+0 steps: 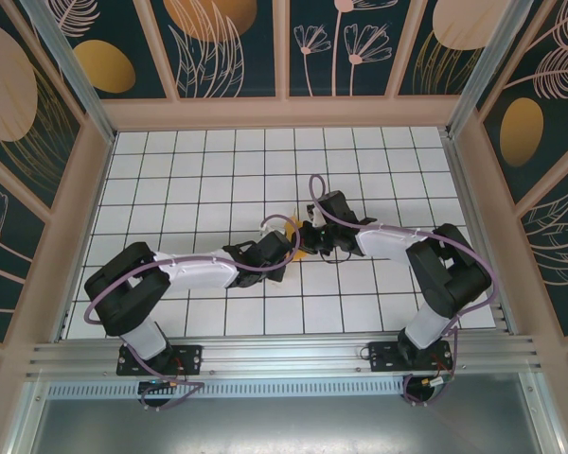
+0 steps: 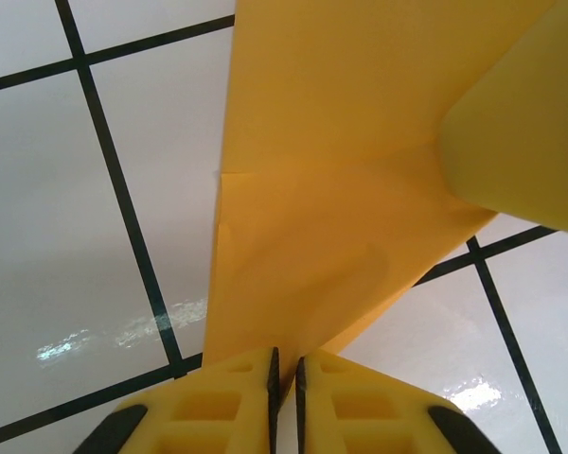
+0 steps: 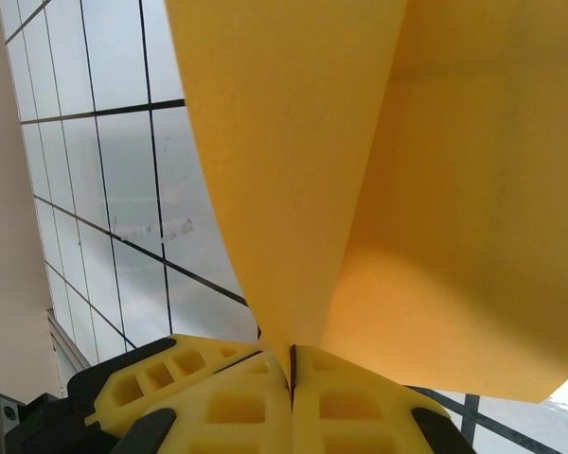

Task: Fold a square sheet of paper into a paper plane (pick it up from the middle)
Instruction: Fourth fold the wing at the center of the table.

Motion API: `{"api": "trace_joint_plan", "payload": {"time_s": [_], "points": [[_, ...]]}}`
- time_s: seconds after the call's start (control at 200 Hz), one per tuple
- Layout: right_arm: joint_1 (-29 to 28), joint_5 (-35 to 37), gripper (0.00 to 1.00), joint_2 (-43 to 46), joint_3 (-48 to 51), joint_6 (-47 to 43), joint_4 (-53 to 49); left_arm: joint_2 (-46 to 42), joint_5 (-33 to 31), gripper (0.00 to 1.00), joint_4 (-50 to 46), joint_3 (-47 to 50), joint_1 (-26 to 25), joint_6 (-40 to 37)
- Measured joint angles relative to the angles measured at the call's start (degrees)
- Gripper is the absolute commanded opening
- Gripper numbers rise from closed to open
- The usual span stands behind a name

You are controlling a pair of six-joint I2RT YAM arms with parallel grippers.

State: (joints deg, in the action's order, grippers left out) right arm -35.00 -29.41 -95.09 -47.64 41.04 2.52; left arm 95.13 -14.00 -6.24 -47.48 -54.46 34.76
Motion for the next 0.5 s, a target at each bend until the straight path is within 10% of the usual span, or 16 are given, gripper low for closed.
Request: {"api": "trace_joint_plan", "payload": {"time_s": [0.28,0.5], "points": [[-0.26,0.0,0.07,-0.02,0.0,-0.02,-0.11,0.28,-0.04,0.02,0.07,0.0,-0.11,0.44],[-0.26,0.02,0.06,-0.02,-0.63,-0.2,-1.16,0.26,-0.44,0.21,0.09,0.04,-0.11,0.52]]}}
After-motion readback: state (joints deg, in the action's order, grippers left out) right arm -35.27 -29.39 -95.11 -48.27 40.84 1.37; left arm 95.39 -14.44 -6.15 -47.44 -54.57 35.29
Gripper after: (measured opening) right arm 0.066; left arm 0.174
